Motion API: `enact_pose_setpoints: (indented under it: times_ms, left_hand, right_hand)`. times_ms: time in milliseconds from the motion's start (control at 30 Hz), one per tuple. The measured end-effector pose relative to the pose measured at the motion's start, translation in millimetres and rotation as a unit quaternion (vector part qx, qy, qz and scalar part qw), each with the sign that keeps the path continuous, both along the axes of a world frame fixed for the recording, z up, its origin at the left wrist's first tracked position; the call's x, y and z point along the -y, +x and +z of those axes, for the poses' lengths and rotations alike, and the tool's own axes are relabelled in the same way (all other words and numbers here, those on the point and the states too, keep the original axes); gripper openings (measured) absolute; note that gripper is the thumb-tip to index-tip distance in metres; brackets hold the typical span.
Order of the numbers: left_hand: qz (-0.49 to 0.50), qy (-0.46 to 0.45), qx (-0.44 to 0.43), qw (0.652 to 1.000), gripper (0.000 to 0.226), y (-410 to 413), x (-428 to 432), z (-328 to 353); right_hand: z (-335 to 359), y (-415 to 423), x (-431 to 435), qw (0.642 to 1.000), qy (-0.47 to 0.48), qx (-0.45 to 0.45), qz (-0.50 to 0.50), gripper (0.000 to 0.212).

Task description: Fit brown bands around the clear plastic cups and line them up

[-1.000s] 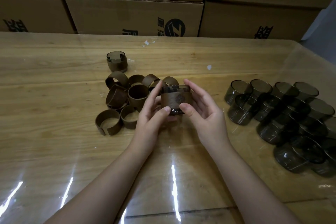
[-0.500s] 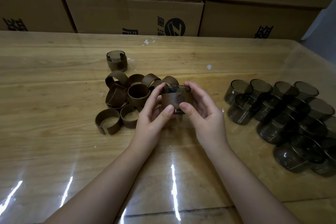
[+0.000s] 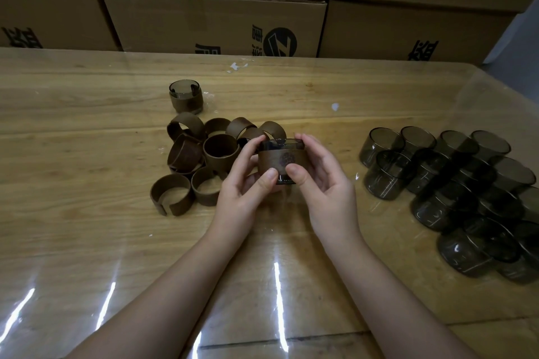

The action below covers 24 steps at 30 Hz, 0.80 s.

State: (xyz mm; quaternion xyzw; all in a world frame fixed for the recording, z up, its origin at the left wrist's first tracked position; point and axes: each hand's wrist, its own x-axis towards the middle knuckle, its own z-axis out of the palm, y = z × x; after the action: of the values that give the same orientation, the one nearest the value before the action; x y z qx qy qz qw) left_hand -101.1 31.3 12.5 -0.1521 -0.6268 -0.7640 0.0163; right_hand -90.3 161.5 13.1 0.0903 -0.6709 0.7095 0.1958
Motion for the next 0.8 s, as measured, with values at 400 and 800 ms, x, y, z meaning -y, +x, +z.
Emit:
enact_pose_setpoints:
  times_ms: [400,800]
  left_hand:
    - [0.000,0.001,0.014,1.000,0.050,-1.4,0.1,-5.3]
    - [0.075,0.073,0.031,0.994,0.037,-6.3,-3.2,-8.9]
  right_hand:
    - [-2.3,1.0,2.7,1.000,0.012,0.006,-0.012,0.041]
    - [-9.3,-2.7,11.1,0.999,0.022,0.034,-0.029,0.039]
